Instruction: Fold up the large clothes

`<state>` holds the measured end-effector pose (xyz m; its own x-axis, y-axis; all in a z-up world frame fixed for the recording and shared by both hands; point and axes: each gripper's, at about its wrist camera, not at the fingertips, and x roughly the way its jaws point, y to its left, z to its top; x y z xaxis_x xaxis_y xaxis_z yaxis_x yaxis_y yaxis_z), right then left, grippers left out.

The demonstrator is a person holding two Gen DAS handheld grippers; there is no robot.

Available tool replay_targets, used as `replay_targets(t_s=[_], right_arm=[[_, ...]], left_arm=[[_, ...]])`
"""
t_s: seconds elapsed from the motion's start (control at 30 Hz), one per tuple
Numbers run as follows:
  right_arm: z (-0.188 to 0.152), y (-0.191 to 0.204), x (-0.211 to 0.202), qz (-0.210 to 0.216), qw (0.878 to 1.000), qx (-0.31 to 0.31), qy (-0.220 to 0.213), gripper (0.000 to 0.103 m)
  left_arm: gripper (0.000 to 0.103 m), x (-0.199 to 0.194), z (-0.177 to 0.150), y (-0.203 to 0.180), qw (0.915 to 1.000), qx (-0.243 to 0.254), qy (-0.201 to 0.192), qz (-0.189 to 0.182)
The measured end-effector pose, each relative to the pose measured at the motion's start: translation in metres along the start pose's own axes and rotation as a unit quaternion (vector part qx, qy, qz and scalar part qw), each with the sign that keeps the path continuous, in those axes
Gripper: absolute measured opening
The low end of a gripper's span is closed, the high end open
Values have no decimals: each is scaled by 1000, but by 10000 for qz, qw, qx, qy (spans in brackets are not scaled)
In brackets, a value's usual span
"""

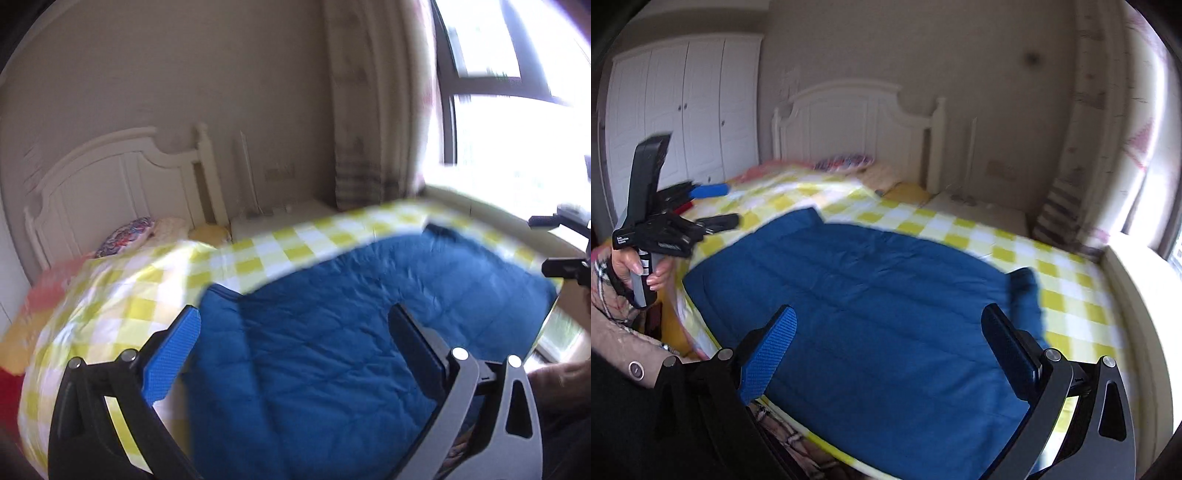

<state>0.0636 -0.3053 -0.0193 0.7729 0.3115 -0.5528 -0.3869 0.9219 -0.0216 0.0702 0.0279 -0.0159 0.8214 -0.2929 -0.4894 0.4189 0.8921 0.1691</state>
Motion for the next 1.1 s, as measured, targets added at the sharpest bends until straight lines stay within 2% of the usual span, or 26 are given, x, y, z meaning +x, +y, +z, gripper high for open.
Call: replay_targets(t_s=[0.1,0.17,0.2,0.27,0.37,0.47,0.87,0.93,1.03,1.07,1.1], right_arm=[[-9,31,46,-183,9971,-442,595,98],[-25,40,71,-182,9930,-663,959,98],[-34,40,81,-218,9918,-695,1054,99],[-48,30,87,-1,9955,-405,857,99],[-53,26,90,113,9958,-326,851,99],[-55,28,93,82,9956,-342,864,99],[-62,22,93,145,9970,-230,728,99],[-58,24,93,105,9959,-224,870,99],[-33,30,90,-2,9869,-397,1561,98],[-17,32,81,-45,9871,-587,1488,98],[-2,32,69,-148,9894,-752,1233,98]], left_arm=[[101,38,-23,-24,9979,150,633,-65],[101,57,-43,-32,9956,153,911,-150],[101,64,-54,-34,9954,121,943,-146],[101,64,-68,-28,9975,-81,653,-256],[101,67,-72,-25,9961,-245,757,-380],[101,65,-76,-28,9968,-155,720,-299],[101,72,-68,-27,9943,-181,1008,-291],[101,72,-66,-27,9929,-154,1141,-310],[100,66,-44,-19,9841,-95,1692,-527],[100,60,-32,-14,9845,-115,1643,-602],[100,51,-21,-8,9872,-116,1480,-587]])
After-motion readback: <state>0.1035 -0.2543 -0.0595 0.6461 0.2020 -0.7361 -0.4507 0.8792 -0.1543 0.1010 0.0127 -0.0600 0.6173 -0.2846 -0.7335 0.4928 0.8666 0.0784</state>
